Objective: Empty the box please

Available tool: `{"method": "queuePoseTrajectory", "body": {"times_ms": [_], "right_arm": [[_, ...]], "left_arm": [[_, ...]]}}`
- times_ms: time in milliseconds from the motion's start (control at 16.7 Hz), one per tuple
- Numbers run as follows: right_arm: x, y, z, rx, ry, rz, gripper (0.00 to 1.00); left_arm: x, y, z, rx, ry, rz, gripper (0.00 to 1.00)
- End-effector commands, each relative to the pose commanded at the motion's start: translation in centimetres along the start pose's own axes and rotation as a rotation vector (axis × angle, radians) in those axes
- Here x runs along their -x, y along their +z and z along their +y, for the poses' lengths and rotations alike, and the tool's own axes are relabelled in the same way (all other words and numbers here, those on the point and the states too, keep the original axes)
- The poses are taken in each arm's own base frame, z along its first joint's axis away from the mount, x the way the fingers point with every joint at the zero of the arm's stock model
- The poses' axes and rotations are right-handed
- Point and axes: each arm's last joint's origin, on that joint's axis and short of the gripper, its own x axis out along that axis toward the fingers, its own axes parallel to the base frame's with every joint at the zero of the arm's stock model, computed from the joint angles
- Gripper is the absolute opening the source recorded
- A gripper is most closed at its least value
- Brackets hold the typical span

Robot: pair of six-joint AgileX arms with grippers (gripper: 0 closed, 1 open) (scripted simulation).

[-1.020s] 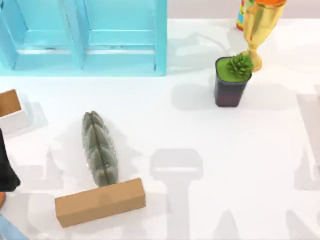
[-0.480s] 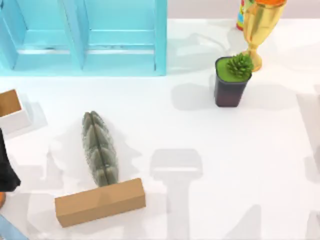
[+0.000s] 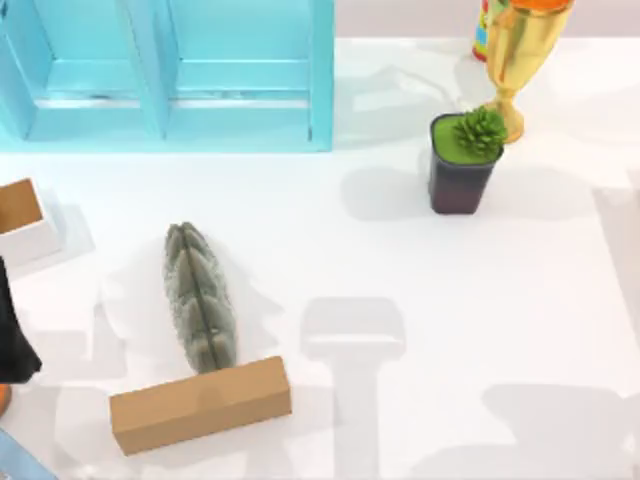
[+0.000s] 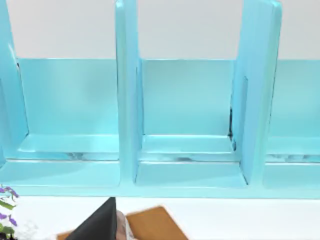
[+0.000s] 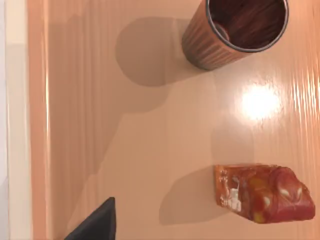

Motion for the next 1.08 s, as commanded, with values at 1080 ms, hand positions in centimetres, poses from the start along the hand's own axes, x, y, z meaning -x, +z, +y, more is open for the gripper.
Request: {"method": "queuePoseTrajectory", "body": {"times_ms": [1080], "right_arm": [[-7.1,3.5,-6.4,0.007,0.185,0.464,1.0]], "left_arm": [[0.0,0.0,0.0,0.0,0.0,0.0,1.0]]}}
